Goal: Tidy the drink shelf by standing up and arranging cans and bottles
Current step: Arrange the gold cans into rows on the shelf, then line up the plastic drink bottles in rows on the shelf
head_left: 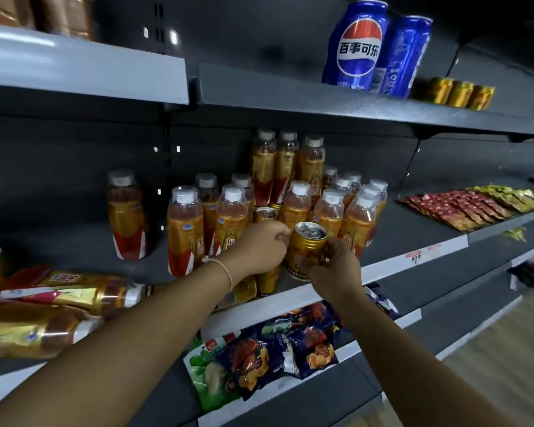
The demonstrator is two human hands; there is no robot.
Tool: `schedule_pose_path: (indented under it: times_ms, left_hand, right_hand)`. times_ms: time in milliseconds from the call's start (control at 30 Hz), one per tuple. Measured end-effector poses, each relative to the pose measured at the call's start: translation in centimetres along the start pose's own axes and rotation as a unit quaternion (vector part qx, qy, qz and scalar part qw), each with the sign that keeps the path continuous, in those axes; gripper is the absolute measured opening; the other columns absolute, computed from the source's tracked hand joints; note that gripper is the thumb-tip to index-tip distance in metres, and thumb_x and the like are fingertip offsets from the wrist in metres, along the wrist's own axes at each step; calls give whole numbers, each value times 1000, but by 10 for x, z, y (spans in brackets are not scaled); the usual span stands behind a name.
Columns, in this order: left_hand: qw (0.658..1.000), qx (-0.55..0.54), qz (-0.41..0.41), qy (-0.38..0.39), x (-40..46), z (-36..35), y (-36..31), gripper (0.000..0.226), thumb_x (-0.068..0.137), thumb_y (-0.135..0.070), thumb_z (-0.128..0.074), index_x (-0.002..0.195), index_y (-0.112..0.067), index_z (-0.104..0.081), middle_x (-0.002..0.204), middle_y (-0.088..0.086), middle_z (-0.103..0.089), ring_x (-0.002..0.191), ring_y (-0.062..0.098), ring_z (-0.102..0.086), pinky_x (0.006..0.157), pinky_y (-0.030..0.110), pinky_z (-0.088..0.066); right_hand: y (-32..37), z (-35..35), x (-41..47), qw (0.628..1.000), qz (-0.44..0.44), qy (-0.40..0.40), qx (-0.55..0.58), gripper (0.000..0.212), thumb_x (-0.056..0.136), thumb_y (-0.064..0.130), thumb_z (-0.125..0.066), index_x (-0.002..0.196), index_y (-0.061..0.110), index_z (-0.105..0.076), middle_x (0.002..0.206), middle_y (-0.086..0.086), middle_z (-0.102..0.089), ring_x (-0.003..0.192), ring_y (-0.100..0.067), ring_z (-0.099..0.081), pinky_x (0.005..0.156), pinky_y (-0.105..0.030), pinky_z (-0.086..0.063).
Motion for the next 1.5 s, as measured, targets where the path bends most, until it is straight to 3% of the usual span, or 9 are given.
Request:
schedule_pose_path:
  times_ms: [200,367,533,800,900,1033,1200,1367,1500]
  left_hand:
    - [999,38,29,-17,9,-7,9,42,90,-2,-46,128,-13,-61,127,4,-61,119,20,-54,92,26,-44]
    - [996,72,46,-26,13,-8,13,19,88,-1,-46,94,-16,-57,101,6,-56,113,32,-56,92,40,-47]
    - [994,90,52,-29,18,-11,15,39,89,-4,-46,125,-10,-61,126,8,-62,118,24,-55,95,31,-45]
    - [992,113,42,-27,28,-23,10,44,91,-6,-46,134,-13,-56,134,7,-58,121,23,-53,89,23,-40]
    - [992,123,25,-30,35,-25,0,42,90,-6,-47,130,-12,-59,129,8,-61,116,25,-55,93,31,-46]
    - [992,122,14,-27,44,-31,-15,43,90,-7,-47,132,-8,-55,134,11,-57,123,28,-51,97,31,-43]
    - [993,116,8,-35,50,-39,-25,42,89,-4,-46,129,-6,-56,130,15,-58,120,28,-52,89,24,-38]
    - [993,112,12,-38,51,-40,-23,44,89,-6,-47,133,-8,-54,132,12,-57,122,27,-52,90,23,-36]
    - [992,117,11,-41,48,-38,-21,47,90,-8,-48,136,-9,-53,138,10,-55,127,26,-49,93,21,-31]
  right_hand:
    - [-20,-25,19,998,9,55,18,39,77,35,-83,107,40,-58,98,18,-67,94,-11,-63,79,-28,-50]
    - [-36,-40,27,997,-2,78,29,38,78,34,-84,103,39,-56,103,10,-69,98,-15,-64,78,-29,-49]
    - [-45,-48,33,995,-9,95,29,43,78,30,-85,108,37,-56,108,7,-69,102,-18,-64,91,-38,-54]
    - [-35,-37,45,982,51,179,-43,36,78,16,-76,107,34,-64,88,21,-71,84,1,-64,71,-23,-48]
    - [-27,-15,57,992,69,107,-14,28,81,6,-64,95,31,-63,68,18,-65,70,3,-62,61,-21,-49]
    - [-19,22,79,995,44,-29,79,66,91,20,-70,148,24,-37,77,12,-69,70,8,-63,50,-4,-44]
    - [-6,29,105,998,-29,26,51,89,92,46,-69,160,27,-15,127,-10,-65,87,-22,-74,62,-35,-62]
    - [-5,25,115,997,-51,50,24,49,90,46,-72,127,20,-54,80,-3,-71,48,-10,-69,40,-21,-47]
    - [-7,28,114,999,-41,26,19,64,87,46,-75,141,23,-49,87,3,-68,48,-8,-68,38,-18,-45]
Point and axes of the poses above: each hand's wrist, its own x-axis towards the middle knuckle, its own z-axis out of the back of the hand, y = z × x, the point moved 5 cm from there along x, towards the middle knuckle
